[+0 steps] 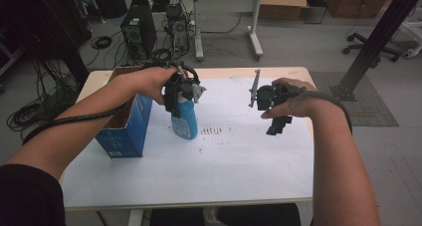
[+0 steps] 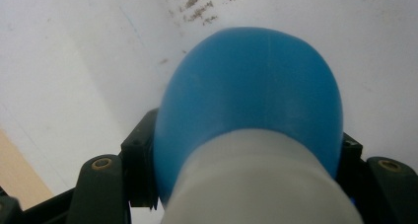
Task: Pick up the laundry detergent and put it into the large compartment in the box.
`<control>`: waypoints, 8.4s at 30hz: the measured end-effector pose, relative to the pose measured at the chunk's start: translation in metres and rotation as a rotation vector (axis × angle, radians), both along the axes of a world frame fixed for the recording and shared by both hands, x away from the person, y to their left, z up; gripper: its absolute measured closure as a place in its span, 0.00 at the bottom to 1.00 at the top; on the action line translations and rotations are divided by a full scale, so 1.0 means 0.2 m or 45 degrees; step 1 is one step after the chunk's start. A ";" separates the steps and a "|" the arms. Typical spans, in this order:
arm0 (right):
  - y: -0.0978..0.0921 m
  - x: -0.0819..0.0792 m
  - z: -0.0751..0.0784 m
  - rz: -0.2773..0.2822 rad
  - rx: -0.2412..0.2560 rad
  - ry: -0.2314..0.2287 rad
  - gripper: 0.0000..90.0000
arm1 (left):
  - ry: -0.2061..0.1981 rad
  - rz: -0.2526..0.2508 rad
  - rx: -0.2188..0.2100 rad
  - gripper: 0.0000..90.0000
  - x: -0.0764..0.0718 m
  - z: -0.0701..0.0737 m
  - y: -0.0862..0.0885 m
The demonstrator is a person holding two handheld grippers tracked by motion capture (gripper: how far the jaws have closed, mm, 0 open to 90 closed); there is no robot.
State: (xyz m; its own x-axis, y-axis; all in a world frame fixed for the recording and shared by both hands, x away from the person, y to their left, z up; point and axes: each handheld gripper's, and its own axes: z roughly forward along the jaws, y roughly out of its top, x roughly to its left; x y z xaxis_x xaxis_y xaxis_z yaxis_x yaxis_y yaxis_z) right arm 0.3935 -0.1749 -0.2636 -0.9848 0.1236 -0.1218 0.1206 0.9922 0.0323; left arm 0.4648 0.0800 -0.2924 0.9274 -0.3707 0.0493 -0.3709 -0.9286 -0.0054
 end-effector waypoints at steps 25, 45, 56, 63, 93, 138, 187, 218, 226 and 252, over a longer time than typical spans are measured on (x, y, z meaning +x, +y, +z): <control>0.01 -0.01 0.02 0.009 0.001 -0.004 0.07 | -0.045 0.008 0.022 0.41 -0.06 0.08 0.00; 0.00 -0.02 0.05 0.025 0.014 -0.024 0.07 | -0.035 0.347 0.013 0.42 -0.11 0.32 -0.01; 0.00 -0.04 0.05 0.051 0.012 -0.039 0.07 | -0.073 0.591 -0.020 0.42 -0.12 0.42 -0.01; -0.01 -0.05 0.04 0.057 0.018 -0.040 0.07 | -0.102 0.754 -0.024 0.42 -0.15 0.48 0.00; 0.05 0.00 0.06 0.100 0.007 -0.039 0.07 | 0.000 1.679 -0.097 0.42 -0.13 0.87 0.31; 0.10 0.03 0.07 0.182 0.010 -0.042 0.07 | -0.108 2.561 -0.116 0.42 -0.20 1.15 0.78; 0.10 0.01 0.09 0.200 0.026 -0.062 0.07 | -0.011 2.583 -0.038 0.42 -0.13 0.51 0.86; 0.09 0.01 0.08 0.201 0.031 -0.071 0.08 | 0.015 2.558 -0.046 0.42 -0.15 0.16 0.89; 0.10 0.01 0.08 0.211 0.029 -0.071 0.08 | 0.017 2.555 -0.051 0.42 -0.15 0.09 0.89; 0.11 0.00 0.06 0.220 0.028 -0.070 0.07 | 0.010 2.454 -0.046 0.41 -0.17 0.03 0.89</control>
State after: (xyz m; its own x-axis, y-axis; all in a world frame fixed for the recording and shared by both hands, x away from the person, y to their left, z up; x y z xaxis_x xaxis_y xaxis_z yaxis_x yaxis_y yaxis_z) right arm 0.3934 -0.1533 -0.2516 -0.9836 -0.0439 -0.1751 -0.0545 0.9969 0.0559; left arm 0.4314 0.2571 -0.2859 0.0224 0.9994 0.0266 0.9996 -0.0229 0.0163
